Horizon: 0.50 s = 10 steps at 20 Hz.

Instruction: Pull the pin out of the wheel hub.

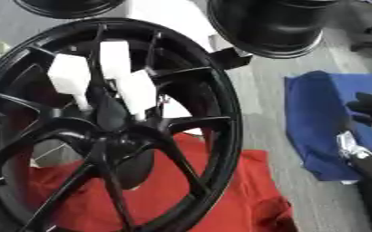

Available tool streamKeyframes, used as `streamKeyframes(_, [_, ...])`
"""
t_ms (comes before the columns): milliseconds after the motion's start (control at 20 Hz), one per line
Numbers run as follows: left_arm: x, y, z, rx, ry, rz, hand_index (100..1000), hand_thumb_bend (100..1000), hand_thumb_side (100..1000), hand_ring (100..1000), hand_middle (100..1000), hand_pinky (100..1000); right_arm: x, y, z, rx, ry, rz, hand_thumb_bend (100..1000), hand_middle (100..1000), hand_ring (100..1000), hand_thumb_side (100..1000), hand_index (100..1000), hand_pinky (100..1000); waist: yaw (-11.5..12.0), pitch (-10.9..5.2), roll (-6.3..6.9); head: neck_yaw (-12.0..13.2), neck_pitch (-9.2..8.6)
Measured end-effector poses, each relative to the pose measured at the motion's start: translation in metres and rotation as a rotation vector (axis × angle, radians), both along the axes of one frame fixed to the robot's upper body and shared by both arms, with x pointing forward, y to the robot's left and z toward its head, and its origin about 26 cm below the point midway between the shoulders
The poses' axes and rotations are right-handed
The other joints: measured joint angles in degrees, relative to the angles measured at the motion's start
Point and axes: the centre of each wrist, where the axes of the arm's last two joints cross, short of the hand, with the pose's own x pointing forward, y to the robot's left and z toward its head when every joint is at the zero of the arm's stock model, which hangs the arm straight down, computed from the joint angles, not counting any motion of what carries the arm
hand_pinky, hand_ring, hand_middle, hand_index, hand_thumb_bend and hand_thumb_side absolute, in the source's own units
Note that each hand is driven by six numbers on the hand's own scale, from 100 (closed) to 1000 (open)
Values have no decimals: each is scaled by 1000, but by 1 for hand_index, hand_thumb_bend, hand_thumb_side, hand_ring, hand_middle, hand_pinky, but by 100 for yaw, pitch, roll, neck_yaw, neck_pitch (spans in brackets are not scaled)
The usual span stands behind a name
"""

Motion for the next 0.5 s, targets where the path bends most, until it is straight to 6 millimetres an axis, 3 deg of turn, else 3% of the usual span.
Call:
streamKeyframes(50, [-1,2,-1,-1,3,3,730,100,922,550,488,667,2,-5,12,-93,-19,26,398,747,857,270,843,875,-16,-1,-13,12,1])
streamKeyframes(200, [-1,5,-4,1,9,8,730,100,922,550,488,667,12,-9,53,-352,-57,95,451,749,860,274,834,896,-40,-15,-56,49,5])
streamKeyframes(500, [-2,10,-6,8,15,18,730,100,917,549,487,667,36,15,123,-648,-71,203,430,754,867,320,833,907,-26,-37,-100,77,53])
